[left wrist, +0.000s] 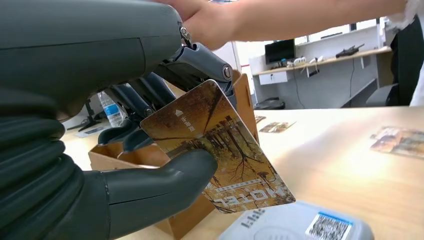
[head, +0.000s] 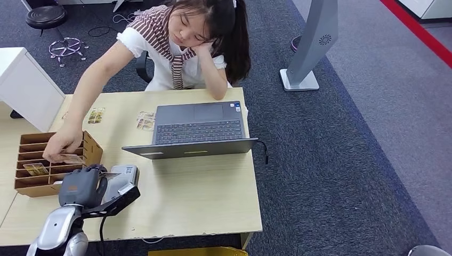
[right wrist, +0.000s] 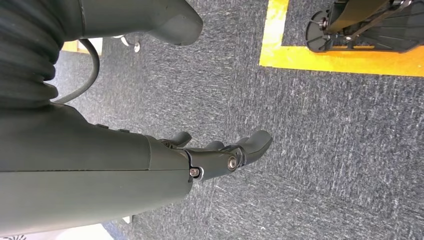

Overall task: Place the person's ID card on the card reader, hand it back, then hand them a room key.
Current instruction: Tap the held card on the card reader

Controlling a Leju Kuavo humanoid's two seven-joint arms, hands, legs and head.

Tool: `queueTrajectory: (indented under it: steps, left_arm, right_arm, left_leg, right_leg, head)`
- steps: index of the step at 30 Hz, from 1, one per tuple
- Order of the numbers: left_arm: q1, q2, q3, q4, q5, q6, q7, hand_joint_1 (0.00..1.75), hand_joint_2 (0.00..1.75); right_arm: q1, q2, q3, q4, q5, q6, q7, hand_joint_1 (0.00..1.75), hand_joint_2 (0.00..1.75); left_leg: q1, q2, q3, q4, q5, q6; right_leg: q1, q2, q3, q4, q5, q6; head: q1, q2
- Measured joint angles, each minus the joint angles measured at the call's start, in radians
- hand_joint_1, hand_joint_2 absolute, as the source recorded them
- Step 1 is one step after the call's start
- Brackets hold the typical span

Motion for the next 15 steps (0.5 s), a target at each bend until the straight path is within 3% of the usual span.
queueTrajectory:
  steps: [15]
  left_arm:
    - [-0.001, 0.029, -0.018, 0.039, 0.006, -0.021, 0.020, 1.75, 1.75]
  right_arm:
    - [0.000, 0.000, 0.000, 0.000, 0.015, 0.006, 0.002, 0.00, 1.75]
  left_leg:
    - [0.000, 0.000, 0.000, 0.000, 0.000, 0.000]
  right_leg:
    - [0.000, 0.000, 0.000, 0.000, 0.000, 0.000]
  head:
    - [0.000, 0.000]
